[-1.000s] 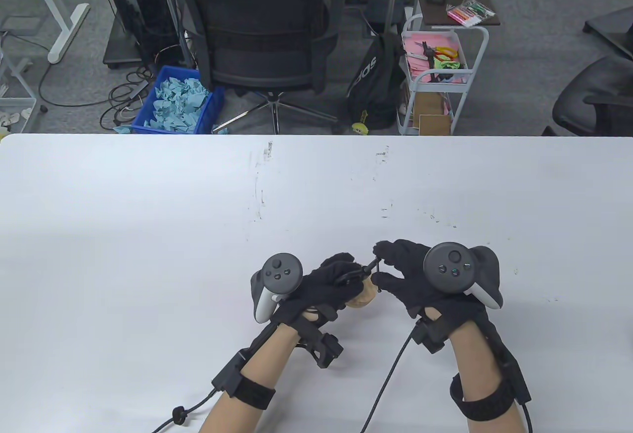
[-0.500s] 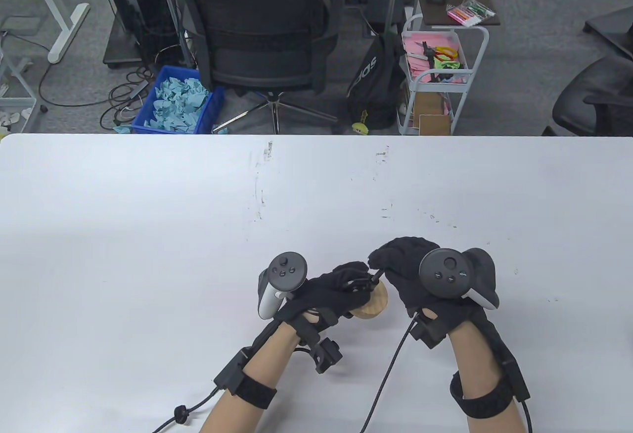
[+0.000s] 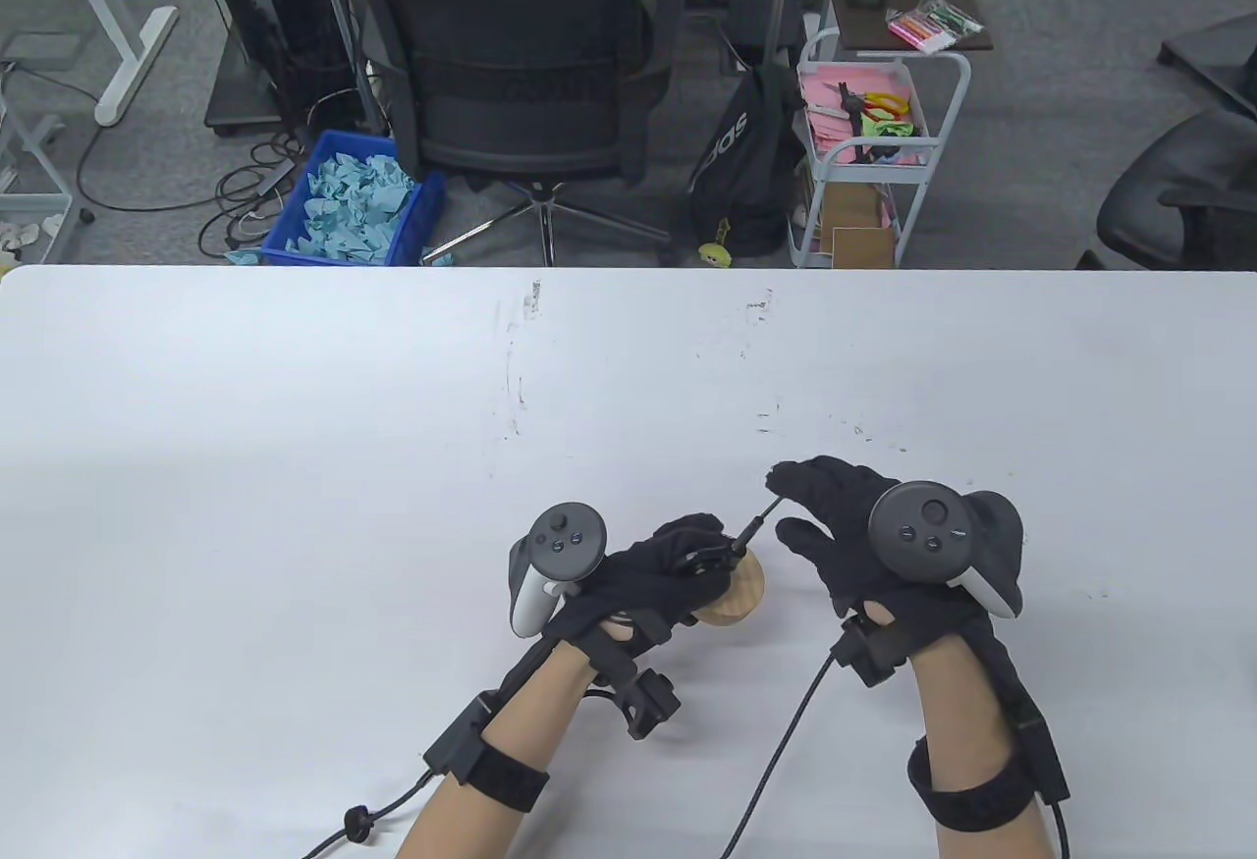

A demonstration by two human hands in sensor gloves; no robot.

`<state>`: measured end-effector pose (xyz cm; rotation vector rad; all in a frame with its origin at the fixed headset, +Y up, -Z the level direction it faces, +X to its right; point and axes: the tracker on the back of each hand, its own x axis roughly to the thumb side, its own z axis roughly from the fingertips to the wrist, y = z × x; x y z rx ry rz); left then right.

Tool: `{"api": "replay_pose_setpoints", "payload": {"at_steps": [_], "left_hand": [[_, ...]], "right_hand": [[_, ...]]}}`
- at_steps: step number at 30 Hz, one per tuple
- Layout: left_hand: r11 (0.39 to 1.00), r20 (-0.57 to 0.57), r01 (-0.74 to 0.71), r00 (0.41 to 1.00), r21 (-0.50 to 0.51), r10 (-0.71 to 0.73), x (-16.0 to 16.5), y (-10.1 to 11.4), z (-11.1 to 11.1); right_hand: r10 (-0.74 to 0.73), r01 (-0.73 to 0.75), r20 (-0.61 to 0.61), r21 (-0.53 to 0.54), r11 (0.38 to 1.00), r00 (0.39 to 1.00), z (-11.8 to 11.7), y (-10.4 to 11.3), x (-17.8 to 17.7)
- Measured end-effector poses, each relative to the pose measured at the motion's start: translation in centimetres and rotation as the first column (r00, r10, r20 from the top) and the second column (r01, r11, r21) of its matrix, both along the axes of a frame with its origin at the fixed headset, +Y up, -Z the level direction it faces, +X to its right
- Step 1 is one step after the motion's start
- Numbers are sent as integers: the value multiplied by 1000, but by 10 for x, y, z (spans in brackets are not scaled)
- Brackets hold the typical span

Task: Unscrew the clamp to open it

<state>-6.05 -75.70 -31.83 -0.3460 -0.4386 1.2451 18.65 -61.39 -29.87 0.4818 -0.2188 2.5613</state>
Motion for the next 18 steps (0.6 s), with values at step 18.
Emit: {"api": "replay_pose_setpoints", "payload": {"at_steps": [18], "left_hand": [[1000,38,-5,999,3,5,7,-1,3]], "right_hand": [[-23,12,-140,-77,997,990,-3,-8,-17]]}}
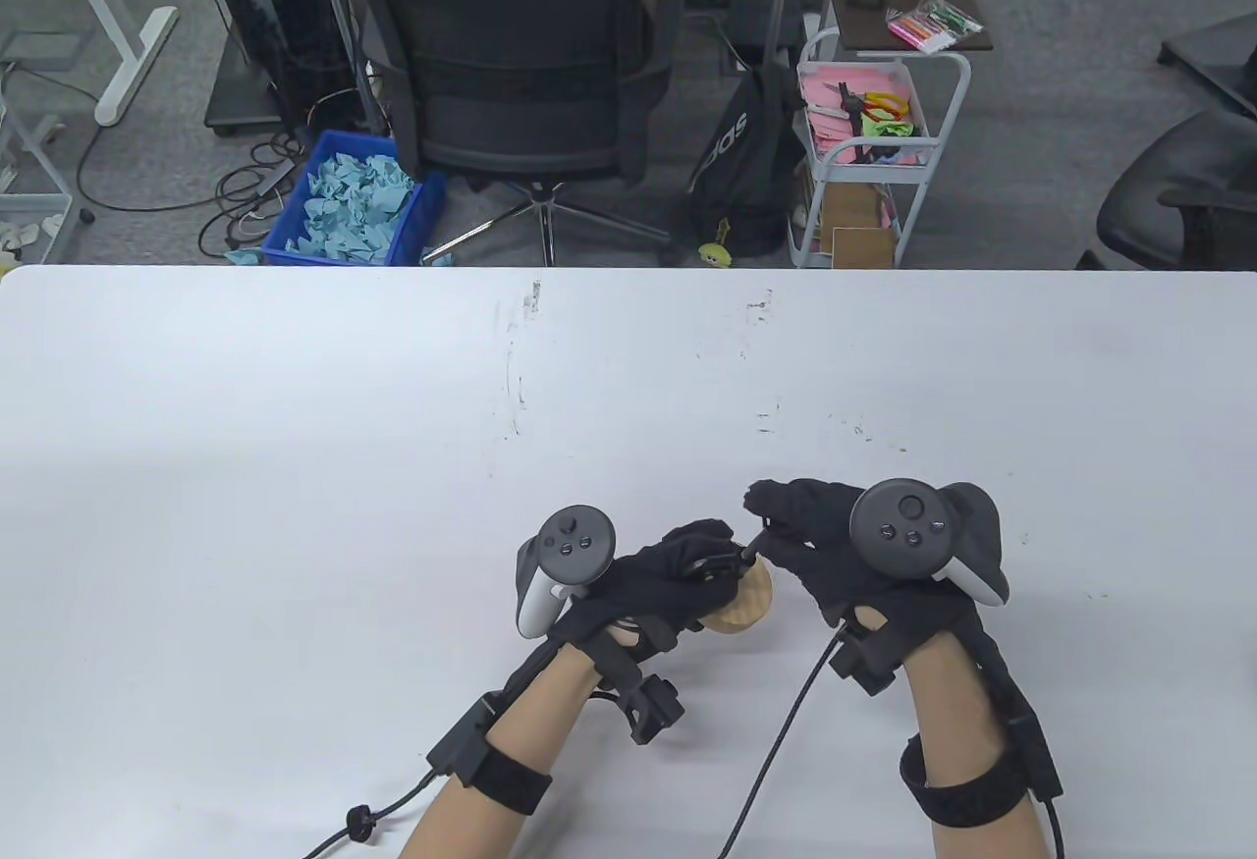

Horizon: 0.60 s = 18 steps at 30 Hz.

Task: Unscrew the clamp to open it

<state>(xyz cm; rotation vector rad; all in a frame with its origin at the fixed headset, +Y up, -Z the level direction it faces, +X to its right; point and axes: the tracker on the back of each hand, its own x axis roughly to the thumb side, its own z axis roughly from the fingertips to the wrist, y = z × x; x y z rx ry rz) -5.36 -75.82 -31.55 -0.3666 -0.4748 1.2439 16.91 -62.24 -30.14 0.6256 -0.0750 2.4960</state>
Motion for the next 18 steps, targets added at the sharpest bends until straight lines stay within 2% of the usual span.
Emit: {"api": "replay_pose_setpoints", "payload": {"at_steps": [3,9,18], "left_hand": [[1000,3,-8,1000,-9,8,0,0,-1],[999,0,-25,1000,-20,25,-2,-1,-1],[999,4,-24,1000,-22,24,-1,-2,-1]], "right_hand": [[36,-36,4,56,998,999,2,1,-4],[-16,19,-26,127,992,1000,4,0,-11],[-30,34,-36,112,993,999,3,-1,-10]]}}
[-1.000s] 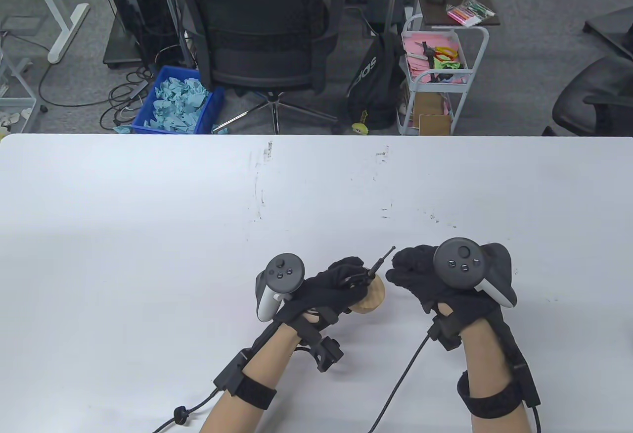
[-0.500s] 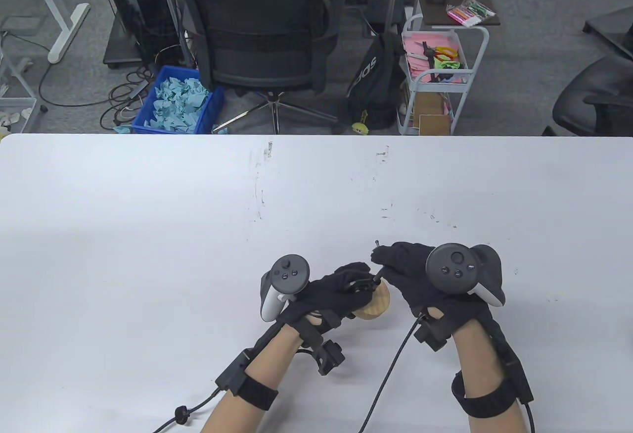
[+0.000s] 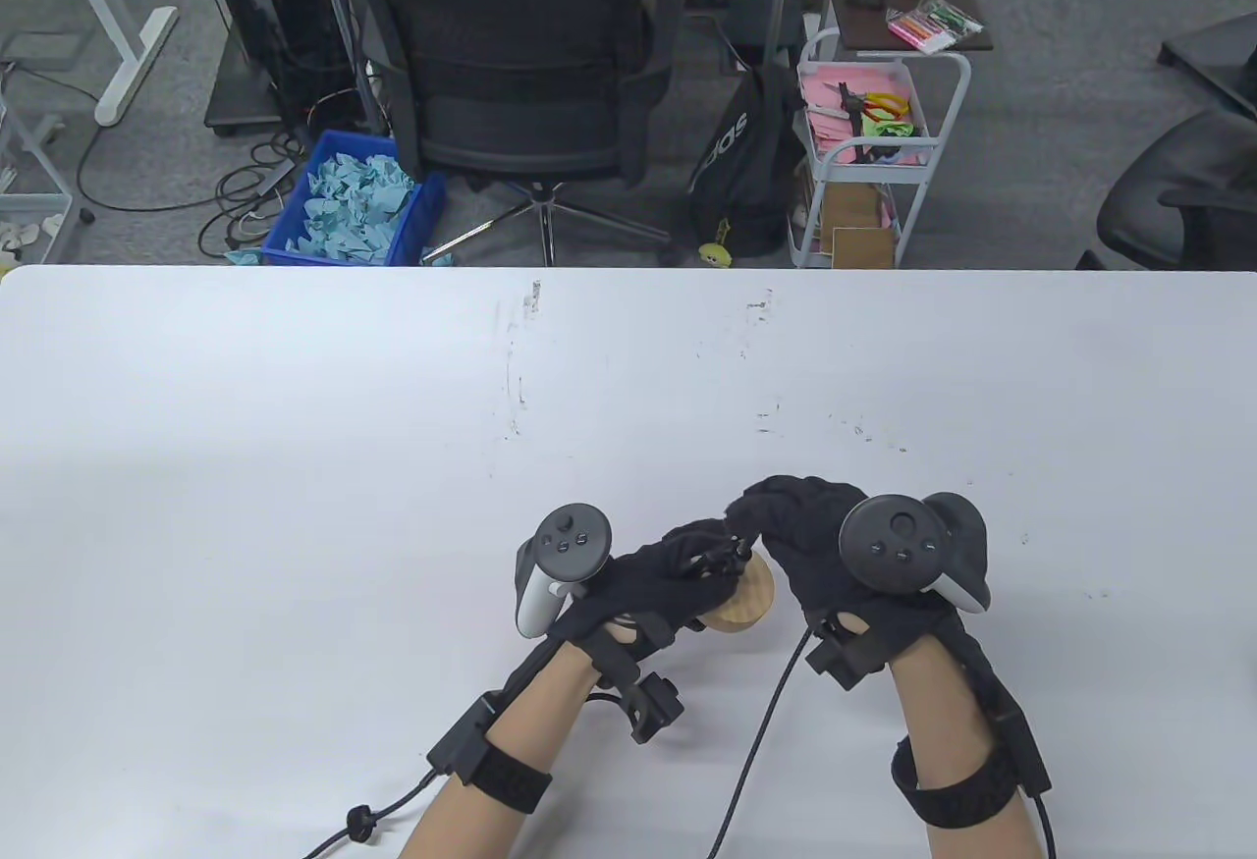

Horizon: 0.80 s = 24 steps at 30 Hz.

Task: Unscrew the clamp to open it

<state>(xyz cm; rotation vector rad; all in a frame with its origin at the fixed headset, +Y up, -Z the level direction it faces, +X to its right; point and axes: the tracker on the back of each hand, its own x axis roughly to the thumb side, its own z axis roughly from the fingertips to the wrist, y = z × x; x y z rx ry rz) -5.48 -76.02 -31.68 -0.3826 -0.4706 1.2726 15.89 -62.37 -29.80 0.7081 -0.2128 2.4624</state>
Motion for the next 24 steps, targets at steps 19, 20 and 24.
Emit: {"api": "replay_pose_setpoints", "payload": {"at_steps": [19,20,24], "left_hand": [[999,-11,25,1000,23,-25,-2,2,-1],[999,-13,28,1000,27,-27,-2,2,-1],[1000,9,18,1000,17,-18,0,3,-1]], "right_hand": [[50,-45,62,-80,996,997,-4,4,18],[51,-47,56,-80,996,997,-3,4,17],[60,-58,42,-44,997,997,-3,4,13]]}}
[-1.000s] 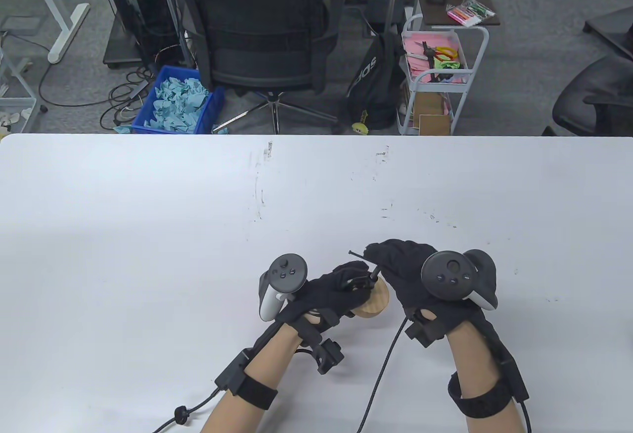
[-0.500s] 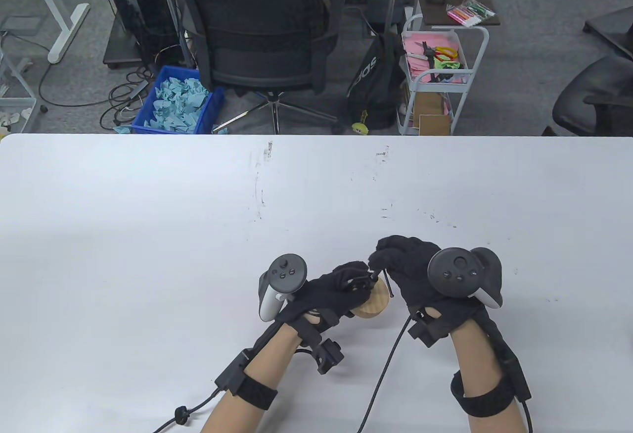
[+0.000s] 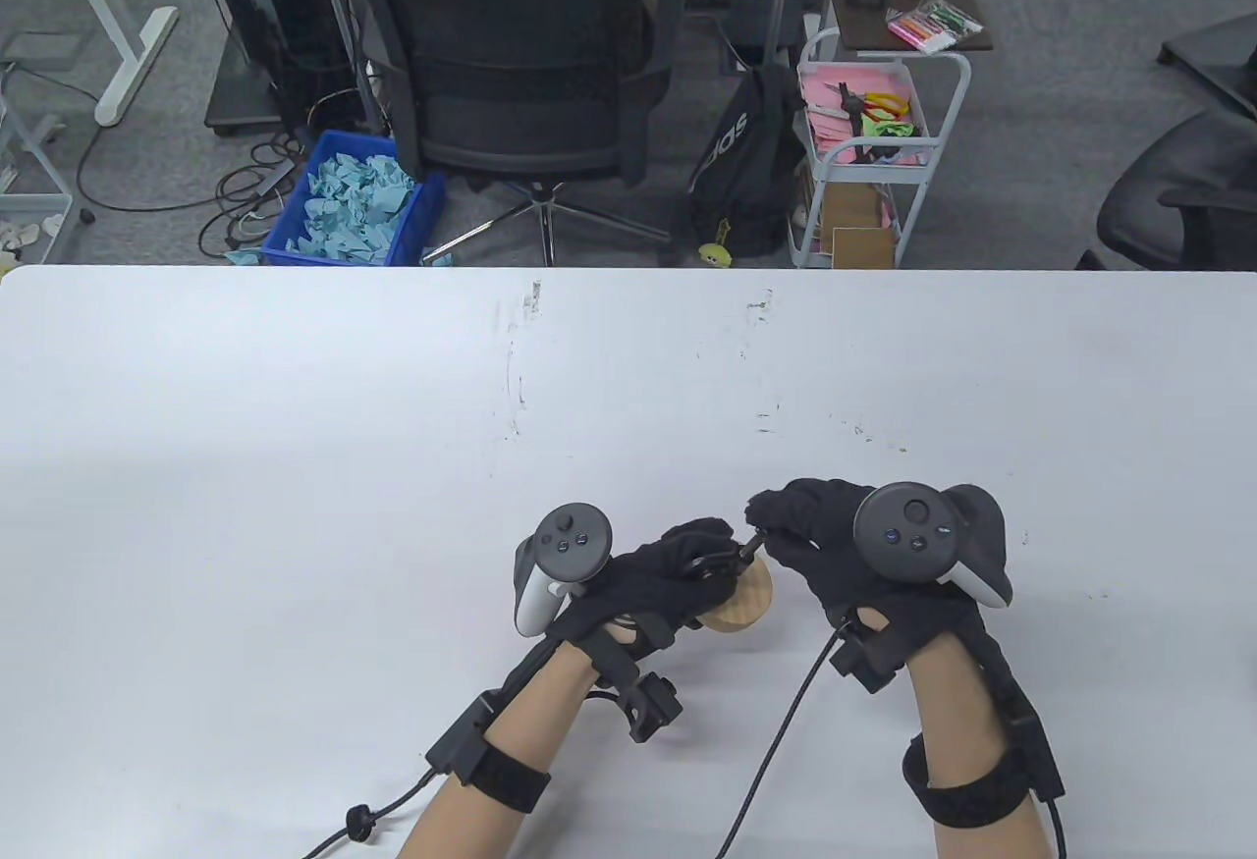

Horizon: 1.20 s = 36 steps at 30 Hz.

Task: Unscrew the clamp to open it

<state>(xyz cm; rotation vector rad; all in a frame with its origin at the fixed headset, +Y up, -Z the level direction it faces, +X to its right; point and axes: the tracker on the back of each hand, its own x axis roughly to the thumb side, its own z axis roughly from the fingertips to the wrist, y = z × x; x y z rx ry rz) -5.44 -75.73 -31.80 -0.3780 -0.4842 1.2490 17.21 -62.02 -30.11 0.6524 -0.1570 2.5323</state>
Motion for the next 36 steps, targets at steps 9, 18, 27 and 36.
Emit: {"api": "replay_pose_setpoints", "payload": {"at_steps": [9,18,27,36], "left_hand": [[1000,-3,1,1000,5,-1,-2,2,0],[1000,-38,-14,999,10,15,-6,3,-1],[999,-19,15,1000,32,-14,0,2,2],[1000,-1,-12,1000,8,12,1,1,1]], "right_hand": [[0,-1,6,60,998,1000,2,-2,-7],[-44,37,120,66,997,992,4,10,21],[28,-24,75,-64,998,997,-3,-5,7],[-29,27,-73,-27,999,997,2,-2,-9]]}}
